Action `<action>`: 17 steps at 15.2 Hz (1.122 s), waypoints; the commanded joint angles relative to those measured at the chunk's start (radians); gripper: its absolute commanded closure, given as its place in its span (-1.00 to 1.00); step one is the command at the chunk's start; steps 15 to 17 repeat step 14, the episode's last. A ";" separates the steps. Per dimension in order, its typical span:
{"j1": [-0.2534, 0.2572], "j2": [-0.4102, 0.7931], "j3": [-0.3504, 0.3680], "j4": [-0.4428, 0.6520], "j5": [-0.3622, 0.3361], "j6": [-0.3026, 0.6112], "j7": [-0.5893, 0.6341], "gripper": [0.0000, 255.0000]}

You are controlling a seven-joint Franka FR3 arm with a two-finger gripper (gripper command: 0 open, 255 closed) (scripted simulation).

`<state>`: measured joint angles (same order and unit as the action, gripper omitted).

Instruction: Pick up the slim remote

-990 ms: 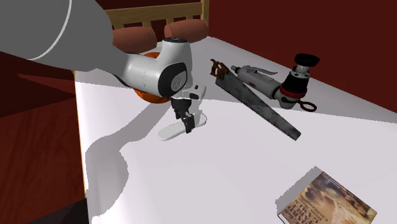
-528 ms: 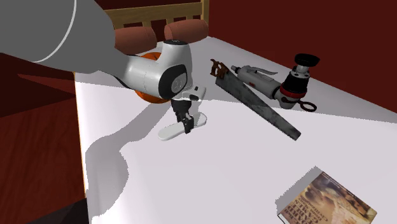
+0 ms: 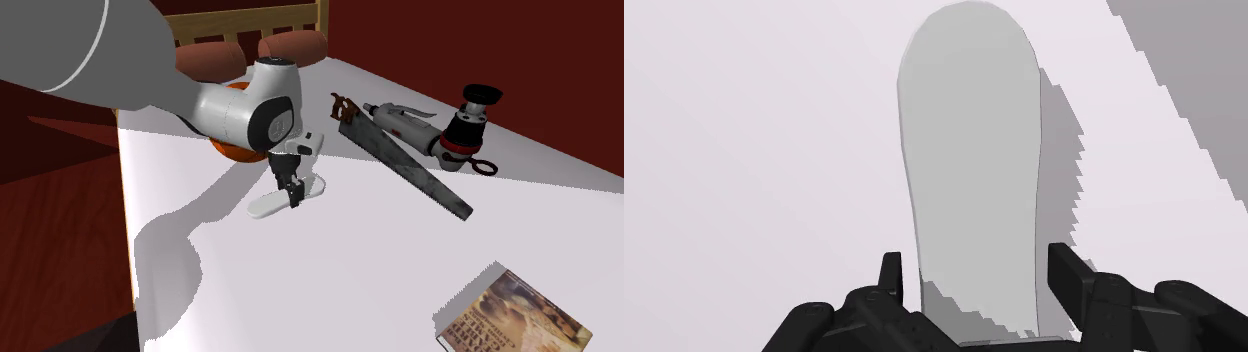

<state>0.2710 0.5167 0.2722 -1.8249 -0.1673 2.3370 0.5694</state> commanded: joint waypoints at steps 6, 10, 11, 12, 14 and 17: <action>-0.009 -0.056 0.013 0.016 0.021 -0.071 -0.013 1.00; -0.013 -0.086 0.019 0.030 0.032 -0.113 -0.019 1.00; -0.014 -0.093 0.020 0.034 0.034 -0.124 -0.021 1.00; -0.015 -0.099 0.022 0.038 0.037 -0.134 -0.022 1.00; -0.015 -0.100 0.022 0.039 0.037 -0.136 -0.023 1.00; -0.015 -0.100 0.022 0.039 0.037 -0.136 -0.023 1.00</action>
